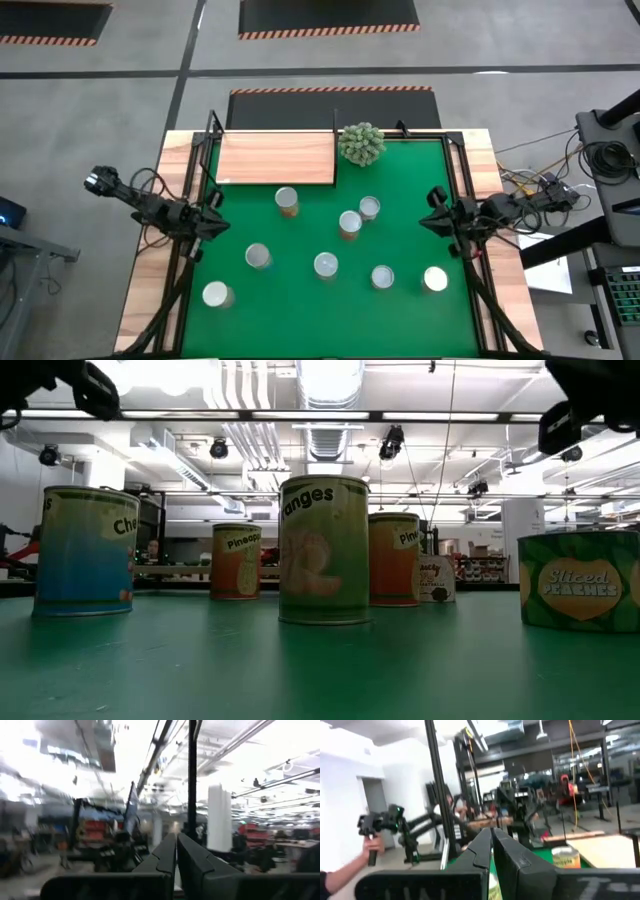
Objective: Pick and place cans onto a shelf
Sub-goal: Put the left canned pineapple on the shelf
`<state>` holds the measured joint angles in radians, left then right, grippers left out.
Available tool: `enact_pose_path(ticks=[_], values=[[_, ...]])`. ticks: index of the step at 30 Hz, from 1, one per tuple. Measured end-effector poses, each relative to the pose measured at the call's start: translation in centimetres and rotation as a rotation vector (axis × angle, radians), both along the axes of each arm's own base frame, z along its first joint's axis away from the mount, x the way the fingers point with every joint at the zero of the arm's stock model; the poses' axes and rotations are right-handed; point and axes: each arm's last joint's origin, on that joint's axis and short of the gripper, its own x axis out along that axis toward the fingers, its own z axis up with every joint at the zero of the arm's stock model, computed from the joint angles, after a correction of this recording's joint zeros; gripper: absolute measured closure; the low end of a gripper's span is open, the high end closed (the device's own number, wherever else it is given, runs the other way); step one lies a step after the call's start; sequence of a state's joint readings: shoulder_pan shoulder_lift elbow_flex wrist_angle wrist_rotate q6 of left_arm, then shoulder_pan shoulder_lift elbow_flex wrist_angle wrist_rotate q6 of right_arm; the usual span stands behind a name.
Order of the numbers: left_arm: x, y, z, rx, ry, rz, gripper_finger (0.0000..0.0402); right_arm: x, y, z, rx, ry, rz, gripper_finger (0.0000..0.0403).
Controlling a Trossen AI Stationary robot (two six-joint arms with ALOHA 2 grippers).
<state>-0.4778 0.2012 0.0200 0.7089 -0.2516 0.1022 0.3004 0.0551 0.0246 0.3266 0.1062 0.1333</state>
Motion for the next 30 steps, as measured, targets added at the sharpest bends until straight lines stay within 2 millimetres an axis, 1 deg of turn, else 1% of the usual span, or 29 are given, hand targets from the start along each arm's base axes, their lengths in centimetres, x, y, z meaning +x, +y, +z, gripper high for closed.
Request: enact_pose_path(ticks=[3, 6, 9, 12, 16, 19, 23, 27, 30], values=[[-0.1, 0.0, 0.1, 0.018, -0.018, 0.015, 0.0401, 0.0, -0.1, 0.2, -0.025, -0.026, -0.026, 0.0394], [-0.1, 0.1, 0.3, -0.009, -0.034, 0.005, 0.0401, -0.1, -0.3, 0.5, -0.077, -0.063, -0.121, 0.0394], [-0.1, 0.0, 0.7, -0.049, -0.073, -0.006, 0.0401, -0.3, -0.6, 1.2, -0.034, -0.124, -0.196, 0.0394], [0.2, -0.1, 1.2, -0.079, -0.128, -0.008, 0.0401, -0.6, -0.6, 2.1, -0.032, -0.223, -0.198, 0.0394], [1.0, -0.5, 1.6, -0.108, -0.140, -0.021, 0.0401, -0.9, -0.7, 2.9, -0.063, -0.327, -0.214, 0.0394], [2.0, -1.0, 2.6, -0.139, -0.106, -0.032, 0.0401, -1.1, -0.7, 3.3, -0.107, -0.379, -0.252, 0.0394], [3.8, -1.6, 4.1, -0.195, -0.011, 0.017, 0.0401, -1.2, -0.7, 4.0, -0.146, -0.415, -0.292, 0.0394], [5.8, -2.1, 4.9, -0.238, 0.190, 0.206, 0.0401, -1.2, -0.7, 5.2, -0.167, -0.431, -0.311, 0.0394], [7.2, -2.3, 5.4, -0.264, 0.388, 0.364, 0.0401, -0.9, -0.7, 6.1, -0.180, -0.418, -0.313, 0.0394]])
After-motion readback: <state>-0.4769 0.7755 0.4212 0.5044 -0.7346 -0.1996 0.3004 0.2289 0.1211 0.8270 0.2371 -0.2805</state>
